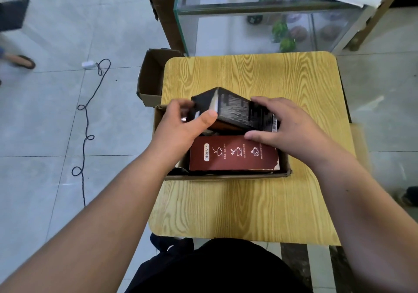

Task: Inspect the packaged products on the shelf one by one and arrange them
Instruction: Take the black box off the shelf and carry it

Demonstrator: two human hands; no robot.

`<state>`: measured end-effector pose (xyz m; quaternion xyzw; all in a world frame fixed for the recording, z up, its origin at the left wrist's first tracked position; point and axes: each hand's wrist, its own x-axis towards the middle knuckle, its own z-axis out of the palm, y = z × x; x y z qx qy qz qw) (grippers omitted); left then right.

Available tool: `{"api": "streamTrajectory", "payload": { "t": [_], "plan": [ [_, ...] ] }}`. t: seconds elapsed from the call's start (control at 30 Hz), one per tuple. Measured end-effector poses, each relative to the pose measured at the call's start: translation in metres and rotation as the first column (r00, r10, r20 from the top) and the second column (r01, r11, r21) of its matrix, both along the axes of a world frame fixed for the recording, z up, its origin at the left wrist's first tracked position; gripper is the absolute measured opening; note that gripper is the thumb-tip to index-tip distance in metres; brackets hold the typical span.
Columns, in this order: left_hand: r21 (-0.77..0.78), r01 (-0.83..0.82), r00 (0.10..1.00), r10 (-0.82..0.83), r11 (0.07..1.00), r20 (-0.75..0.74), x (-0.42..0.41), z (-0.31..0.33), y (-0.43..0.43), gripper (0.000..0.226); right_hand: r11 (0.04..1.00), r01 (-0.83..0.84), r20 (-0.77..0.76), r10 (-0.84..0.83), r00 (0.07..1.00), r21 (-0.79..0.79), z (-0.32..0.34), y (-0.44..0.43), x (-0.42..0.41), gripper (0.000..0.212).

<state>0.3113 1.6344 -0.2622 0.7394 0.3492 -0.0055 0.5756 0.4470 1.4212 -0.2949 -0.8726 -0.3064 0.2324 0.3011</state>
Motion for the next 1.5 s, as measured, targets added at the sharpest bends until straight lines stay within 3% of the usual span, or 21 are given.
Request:
{"api": "streamTrajectory", "payload": {
  "t": [0.13,0.23,0.3,0.37,0.5,0.57,0.8,0.93,1.17,1.33,1.5],
  "plan": [
    [-0.162,0.163,0.976,-0.135,0.973,0.172,0.012,0.018,-0.010,0.060,0.984,0.104,-0.041,-0.099,0.994,0.142,0.002,0.008,0.004,0.082],
    [-0.185,0.146,0.971,-0.104,0.972,0.217,0.012,0.022,-0.007,0.045,0.939,0.229,-0.135,-0.200,0.970,0.258,0.006,-0.003,0.016,0.072],
    [-0.013,0.122,0.982,-0.119,0.992,0.145,0.005,0.018,0.001,0.028,0.926,0.254,-0.173,-0.211,0.962,0.280,0.007,-0.011,0.022,0.076],
    [0.153,0.186,0.981,-0.191,0.971,0.022,-0.007,0.007,0.008,0.026,0.924,0.260,-0.187,-0.214,0.959,0.279,0.006,-0.018,0.025,0.079],
    [0.259,0.430,0.898,-0.380,0.865,-0.223,-0.031,-0.014,0.012,0.037,0.922,0.259,-0.194,-0.208,0.959,0.288,0.001,-0.025,0.029,0.078],
    [0.257,0.493,0.862,-0.427,0.831,-0.274,-0.038,-0.019,0.007,0.042,0.925,0.246,-0.201,-0.192,0.961,0.290,-0.001,-0.022,0.028,0.077],
    [0.235,0.481,0.871,-0.430,0.844,-0.237,-0.041,-0.026,0.009,0.043,0.960,0.138,-0.169,-0.098,0.981,0.246,-0.006,-0.001,0.023,0.082],
    [0.239,0.488,0.867,-0.437,0.839,-0.237,-0.042,-0.026,0.009,0.045,0.967,0.088,-0.125,-0.059,0.990,0.240,-0.002,0.001,0.019,0.095],
    [0.254,0.481,0.873,-0.432,0.839,-0.227,-0.044,-0.028,0.008,0.050,0.972,0.035,-0.088,-0.015,0.996,0.234,0.006,-0.004,0.012,0.095],
    [0.242,0.471,0.877,-0.421,0.849,-0.230,-0.046,-0.029,0.007,0.052,0.965,0.054,-0.086,-0.033,0.996,0.256,0.006,-0.004,0.009,0.078],
    [0.241,0.467,0.880,-0.420,0.851,-0.224,-0.046,-0.029,0.006,0.052,0.970,0.052,-0.086,-0.032,0.996,0.236,0.003,-0.010,0.008,0.087]
  ]
}}
